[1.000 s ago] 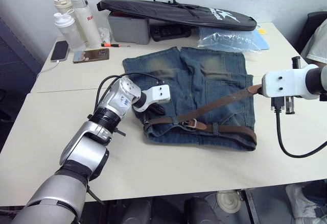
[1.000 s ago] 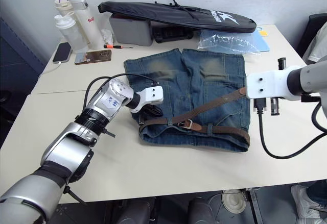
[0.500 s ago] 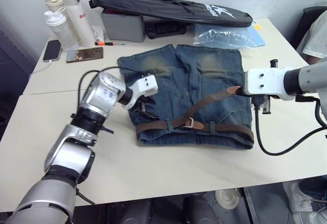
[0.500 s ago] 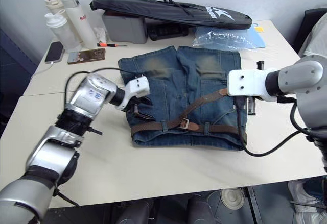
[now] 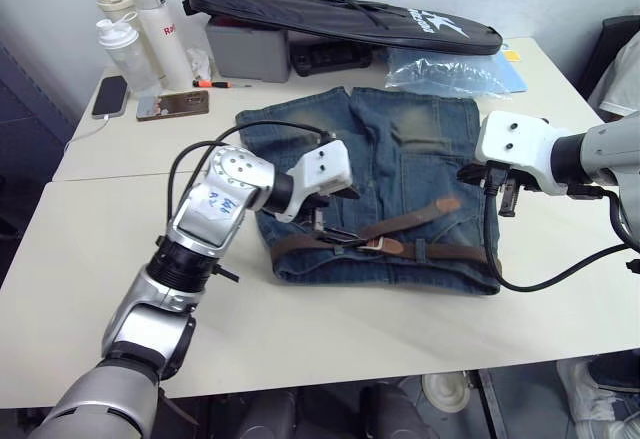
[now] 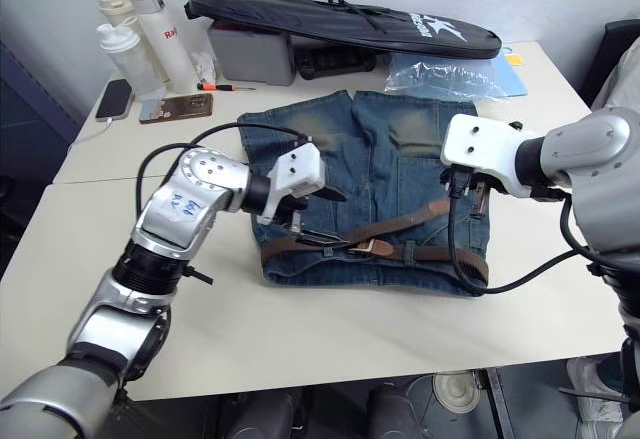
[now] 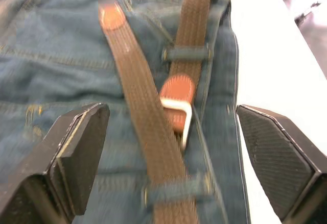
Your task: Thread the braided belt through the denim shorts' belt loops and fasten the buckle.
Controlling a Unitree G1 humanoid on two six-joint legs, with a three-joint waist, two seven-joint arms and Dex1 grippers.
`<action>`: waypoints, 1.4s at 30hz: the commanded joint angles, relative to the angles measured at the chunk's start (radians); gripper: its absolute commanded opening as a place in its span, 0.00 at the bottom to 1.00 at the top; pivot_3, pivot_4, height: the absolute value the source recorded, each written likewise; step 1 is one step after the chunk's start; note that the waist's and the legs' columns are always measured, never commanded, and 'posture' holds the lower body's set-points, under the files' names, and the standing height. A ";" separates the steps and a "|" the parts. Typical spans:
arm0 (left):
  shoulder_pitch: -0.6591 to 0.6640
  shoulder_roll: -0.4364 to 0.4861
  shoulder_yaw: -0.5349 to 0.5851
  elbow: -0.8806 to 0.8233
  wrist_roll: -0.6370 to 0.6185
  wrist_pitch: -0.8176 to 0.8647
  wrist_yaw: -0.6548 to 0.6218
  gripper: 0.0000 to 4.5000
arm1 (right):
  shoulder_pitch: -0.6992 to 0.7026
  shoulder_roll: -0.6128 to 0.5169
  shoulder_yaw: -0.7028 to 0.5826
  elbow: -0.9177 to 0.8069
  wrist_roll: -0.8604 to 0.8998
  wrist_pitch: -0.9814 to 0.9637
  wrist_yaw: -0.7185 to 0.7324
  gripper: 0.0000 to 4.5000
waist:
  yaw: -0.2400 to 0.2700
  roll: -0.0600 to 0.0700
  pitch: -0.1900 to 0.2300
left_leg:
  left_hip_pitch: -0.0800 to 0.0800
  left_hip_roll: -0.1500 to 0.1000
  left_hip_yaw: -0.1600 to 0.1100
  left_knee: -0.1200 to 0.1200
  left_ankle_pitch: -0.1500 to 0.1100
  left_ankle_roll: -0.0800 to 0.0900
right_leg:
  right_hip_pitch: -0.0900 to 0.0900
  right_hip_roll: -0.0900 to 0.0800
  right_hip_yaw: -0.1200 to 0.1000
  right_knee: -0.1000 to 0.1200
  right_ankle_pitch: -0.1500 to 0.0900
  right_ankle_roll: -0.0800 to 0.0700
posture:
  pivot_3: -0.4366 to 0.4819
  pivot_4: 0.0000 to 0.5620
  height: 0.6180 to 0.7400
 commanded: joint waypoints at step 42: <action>-0.064 -0.043 -0.075 -0.039 -0.018 0.157 0.222 1.00 | 0.174 0.222 0.107 0.124 -0.247 -0.347 -0.336 0.01 | 0.004 0.000 0.000 | 0.004 0.000 0.004 0.001 0.000 0.000 | 0.000 0.001 0.006 0.001 0.001 0.001 | 0.48 0.27 1.00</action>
